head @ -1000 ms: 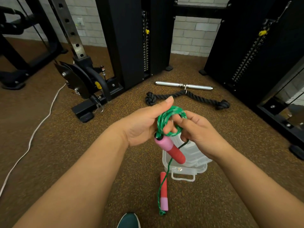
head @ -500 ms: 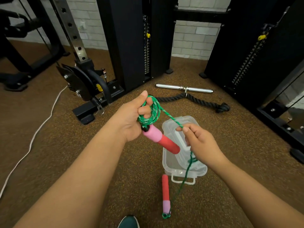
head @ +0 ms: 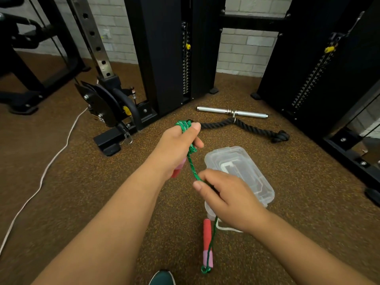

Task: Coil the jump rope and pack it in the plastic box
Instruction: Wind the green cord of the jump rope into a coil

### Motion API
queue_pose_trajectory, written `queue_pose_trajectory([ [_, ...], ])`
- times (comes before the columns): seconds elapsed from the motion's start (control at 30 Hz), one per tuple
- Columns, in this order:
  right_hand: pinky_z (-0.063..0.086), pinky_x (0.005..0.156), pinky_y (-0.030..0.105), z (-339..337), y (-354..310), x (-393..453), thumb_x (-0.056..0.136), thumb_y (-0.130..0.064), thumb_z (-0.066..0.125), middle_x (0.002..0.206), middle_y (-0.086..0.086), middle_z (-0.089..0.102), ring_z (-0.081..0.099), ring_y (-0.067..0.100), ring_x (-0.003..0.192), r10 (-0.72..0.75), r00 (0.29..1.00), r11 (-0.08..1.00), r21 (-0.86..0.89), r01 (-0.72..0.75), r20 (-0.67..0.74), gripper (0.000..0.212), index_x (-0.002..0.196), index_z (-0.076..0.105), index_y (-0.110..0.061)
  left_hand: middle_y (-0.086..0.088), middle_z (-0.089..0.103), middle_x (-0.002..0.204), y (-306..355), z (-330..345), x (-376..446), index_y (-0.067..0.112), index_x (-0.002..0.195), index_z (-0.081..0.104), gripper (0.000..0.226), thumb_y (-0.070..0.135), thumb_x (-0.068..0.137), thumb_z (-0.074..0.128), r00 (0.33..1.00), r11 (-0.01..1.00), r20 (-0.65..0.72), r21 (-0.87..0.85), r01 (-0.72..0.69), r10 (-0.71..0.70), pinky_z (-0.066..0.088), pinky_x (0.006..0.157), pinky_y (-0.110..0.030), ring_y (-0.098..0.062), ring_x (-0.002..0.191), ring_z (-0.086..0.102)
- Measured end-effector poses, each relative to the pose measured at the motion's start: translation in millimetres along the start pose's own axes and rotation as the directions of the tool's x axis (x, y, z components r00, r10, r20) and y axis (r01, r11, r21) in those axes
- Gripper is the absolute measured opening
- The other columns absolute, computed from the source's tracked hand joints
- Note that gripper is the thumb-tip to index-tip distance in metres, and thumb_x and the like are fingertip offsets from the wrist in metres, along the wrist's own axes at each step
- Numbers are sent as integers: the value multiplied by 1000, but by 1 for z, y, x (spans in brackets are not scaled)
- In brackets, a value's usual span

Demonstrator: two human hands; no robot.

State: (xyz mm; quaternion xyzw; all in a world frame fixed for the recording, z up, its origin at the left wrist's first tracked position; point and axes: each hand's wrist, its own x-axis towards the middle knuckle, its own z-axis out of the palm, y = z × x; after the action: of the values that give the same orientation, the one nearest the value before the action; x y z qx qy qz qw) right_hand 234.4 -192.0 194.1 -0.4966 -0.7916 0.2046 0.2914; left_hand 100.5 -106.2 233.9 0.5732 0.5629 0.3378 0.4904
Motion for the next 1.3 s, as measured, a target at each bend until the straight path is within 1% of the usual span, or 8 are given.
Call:
queue_pose_trajectory([
  [0.17, 34, 54, 19, -8, 0, 4, 93, -41, 45, 59, -16, 50, 49, 6, 58, 72, 990, 975, 217, -45, -118, 27, 84, 60, -21, 10, 53, 51, 0, -2, -2, 19, 71, 69, 52, 60, 91, 42, 993, 990, 87, 104, -93, 84, 41, 58, -34, -10, 46, 39],
  [0.27, 35, 52, 18, -14, -1, 6, 91, -41, 49, 55, -15, 50, 46, 3, 52, 135, 983, 925, 371, -80, -123, 25, 77, 61, -24, 10, 63, 56, -1, -4, -3, 25, 73, 71, 62, 68, 89, 30, 985, 988, 163, 137, -73, 50, 41, 90, -66, -12, 51, 40],
  [0.43, 50, 63, 17, -40, 2, 20, 96, -28, 45, 51, -8, 53, 57, 12, 55, 428, 895, 660, 720, -214, -127, 34, 66, 53, -13, 2, 61, 58, 13, -5, -8, 22, 71, 68, 71, 72, 88, 20, 927, 978, 376, 198, -68, -11, 43, 75, -35, -9, 51, 54],
  [0.57, 46, 71, 34, -43, 14, 24, 94, -43, 47, 50, -2, 42, 49, 16, 50, 535, 843, 508, 778, -370, 51, 41, 61, 53, -20, 4, 39, 48, 12, -4, -8, 22, 74, 74, 47, 61, 85, 50, 862, 974, 507, 194, -115, 1, 36, 58, -26, -8, 43, 35],
  [0.7, 50, 83, 44, -43, 21, 20, 93, -39, 45, 67, 4, 61, 64, 20, 69, 472, 846, 436, 769, -467, 246, 32, 79, 60, -15, 10, 34, 44, 9, -7, -2, 20, 70, 64, 34, 47, 89, 55, 907, 992, 419, 87, -87, 43, 26, 52, -25, -7, 43, 28],
  [0.93, 50, 87, 36, -45, 34, 10, 96, -9, 29, 102, 11, 72, 66, 22, 91, 306, 826, 314, 769, -557, 473, 42, 114, 66, -15, 11, 31, 38, 6, -21, 8, 16, 70, 53, 38, 46, 92, 48, 971, 988, 219, -138, -64, 93, 26, 54, -27, -7, 40, 25],
  [1.1, 56, 87, 37, -41, 46, 8, 90, -4, 48, 83, 7, 69, 67, 22, 82, 305, 861, 192, 859, -474, 407, 32, 118, 63, -3, 11, 30, 38, 4, -24, 11, 16, 70, 54, 39, 47, 93, 48, 986, 986, 145, -151, -65, 87, 26, 54, -27, -8, 40, 24],
  [1.3, 59, 72, 33, -34, 52, 11, 79, -16, 61, 69, 5, 70, 66, 14, 58, 524, 816, 161, 912, -377, 245, 26, 101, 68, -4, 10, 30, 38, 4, -25, 13, 17, 69, 52, 40, 48, 93, 47, 987, 981, 143, -189, -45, 72, 26, 53, -27, -8, 41, 25],
])
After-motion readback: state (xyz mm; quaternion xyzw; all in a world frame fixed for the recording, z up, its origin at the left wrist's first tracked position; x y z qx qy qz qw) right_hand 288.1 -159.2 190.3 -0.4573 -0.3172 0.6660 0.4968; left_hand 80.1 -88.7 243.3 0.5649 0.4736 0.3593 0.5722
